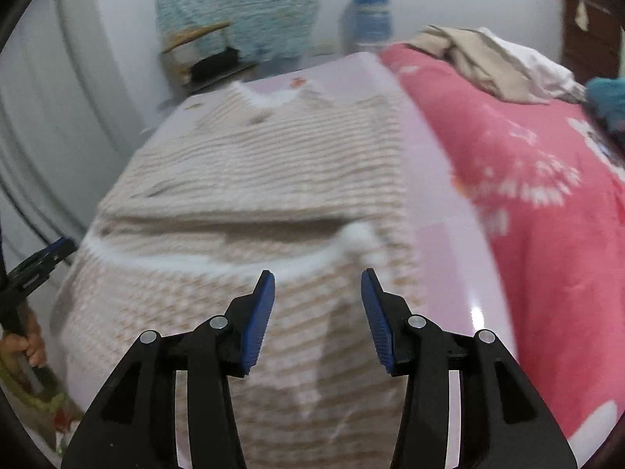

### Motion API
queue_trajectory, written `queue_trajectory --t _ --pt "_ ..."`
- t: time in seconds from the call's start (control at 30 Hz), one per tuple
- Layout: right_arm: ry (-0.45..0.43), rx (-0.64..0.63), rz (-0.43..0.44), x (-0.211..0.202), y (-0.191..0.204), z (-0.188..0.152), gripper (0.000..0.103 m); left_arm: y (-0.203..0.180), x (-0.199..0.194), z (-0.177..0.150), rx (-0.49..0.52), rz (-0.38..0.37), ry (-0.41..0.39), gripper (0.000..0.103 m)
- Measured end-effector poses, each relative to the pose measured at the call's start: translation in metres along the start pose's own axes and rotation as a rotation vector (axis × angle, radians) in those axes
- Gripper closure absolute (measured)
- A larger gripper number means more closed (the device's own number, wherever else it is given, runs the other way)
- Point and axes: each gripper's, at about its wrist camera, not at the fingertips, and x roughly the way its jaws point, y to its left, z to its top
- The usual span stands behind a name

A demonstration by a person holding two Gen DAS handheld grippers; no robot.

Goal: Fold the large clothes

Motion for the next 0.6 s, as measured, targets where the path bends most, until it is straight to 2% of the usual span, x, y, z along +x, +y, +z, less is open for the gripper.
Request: queue_trajectory --t 0.07,0.13,0.33,0.4,0.43,0.6 --pt "0.003 0.002 -0.027 0.007 -0.007 0.004 0.059 0.006 0.013 0.002 -0.004 0.020 0.050 0.058" --pt "0.011 0.001 -0.036 0.014 -0.010 0.004 0.059 0.008 0.020 0.003 -0.015 0.006 0.067 0.058" --pt "0.061 -0.016 -0.045 0.037 -0.012 0.007 0.059 -0.001 0.023 0.002 0.028 -0.035 0.065 0.058" --pt "0.064 -0.024 -0.044 0.039 -0.011 0.007 0.067 -0.004 0.024 0.000 0.041 -0.033 0.074 0.064" --pt "0.063 -0.029 -0.041 0.037 -0.009 0.006 0.067 -0.004 0.024 -0.001 0.040 -0.041 0.082 0.067" --pt "0.062 -0.023 -0.050 0.041 -0.009 0.007 0.068 -0.001 0.027 -0.003 0.025 -0.044 0.093 0.068"
